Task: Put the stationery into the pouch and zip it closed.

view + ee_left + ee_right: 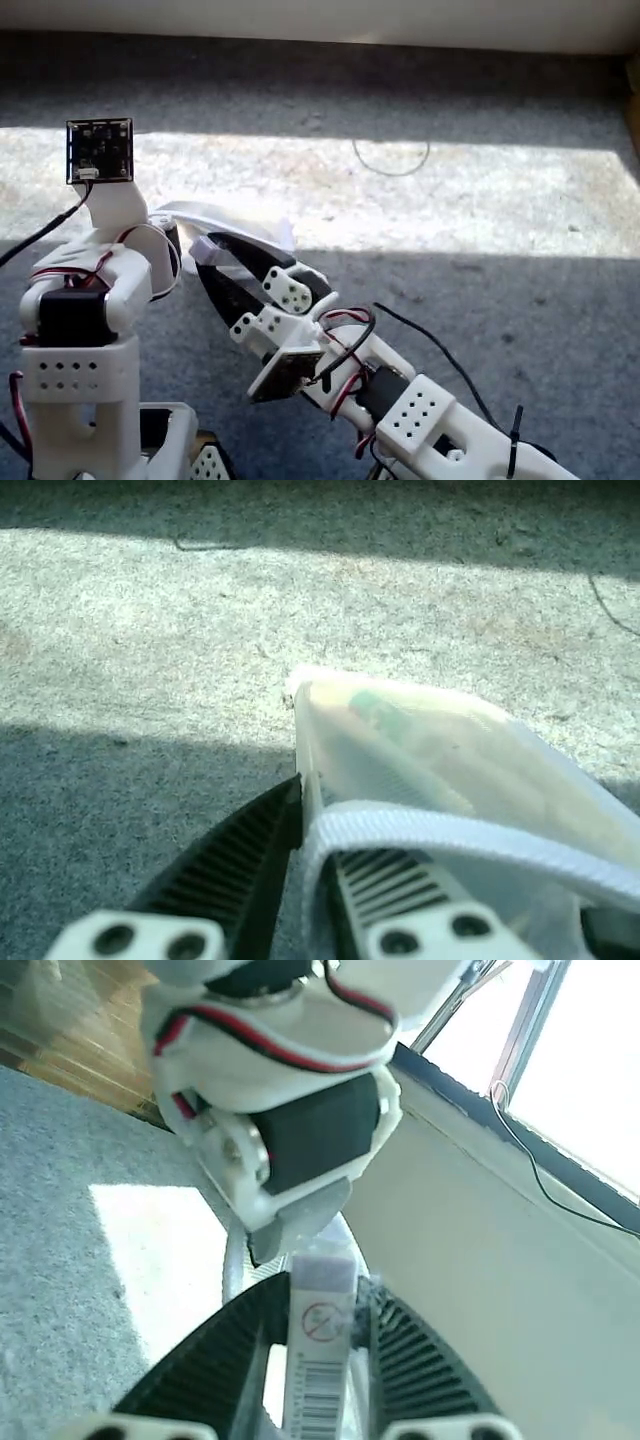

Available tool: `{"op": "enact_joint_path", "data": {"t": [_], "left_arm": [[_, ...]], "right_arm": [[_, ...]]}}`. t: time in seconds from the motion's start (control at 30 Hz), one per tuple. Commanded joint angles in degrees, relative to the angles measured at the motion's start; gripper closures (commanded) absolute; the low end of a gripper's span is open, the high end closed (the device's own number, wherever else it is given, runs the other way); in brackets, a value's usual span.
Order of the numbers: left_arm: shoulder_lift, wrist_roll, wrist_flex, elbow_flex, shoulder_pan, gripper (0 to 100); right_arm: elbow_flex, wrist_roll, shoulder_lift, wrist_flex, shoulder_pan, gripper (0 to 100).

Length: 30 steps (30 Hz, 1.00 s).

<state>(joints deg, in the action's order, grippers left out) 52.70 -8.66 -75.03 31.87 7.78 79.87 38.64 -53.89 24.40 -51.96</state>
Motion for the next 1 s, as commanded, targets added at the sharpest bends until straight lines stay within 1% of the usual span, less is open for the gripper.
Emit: {"op": "enact_joint_path", "data": {"t": [0.0, 0.33, 0.4, 0.5, 0.57, 0.97], "left_arm": [[1.8, -0.4, 0.7, -0.3, 1.0, 99], [1.8, -0.4, 0.7, -0.3, 1.0, 99], [1.8, -0.4, 0.7, -0.3, 1.0, 99], [1.8, -0.4, 0.7, -0.3, 1.0, 99], [1.8, -0.4, 0.7, -0.3, 1.0, 99], [1.8, -0.4, 0.7, -0.3, 1.1, 99]], "right_arm": [[0.5, 1.3, -0.1, -0.1, -0.2, 94.3], [0.7, 1.2, -0.1, -0.2, 0.1, 94.1], [0.8, 1.1, -0.1, -0.2, 0.2, 91.3], [2.3, 1.1, -0.1, -0.2, 0.2, 83.0], [2.5, 1.1, -0.1, -0.2, 0.2, 80.7], [2.6, 1.1, -0.1, -0.2, 0.3, 80.7]]}}
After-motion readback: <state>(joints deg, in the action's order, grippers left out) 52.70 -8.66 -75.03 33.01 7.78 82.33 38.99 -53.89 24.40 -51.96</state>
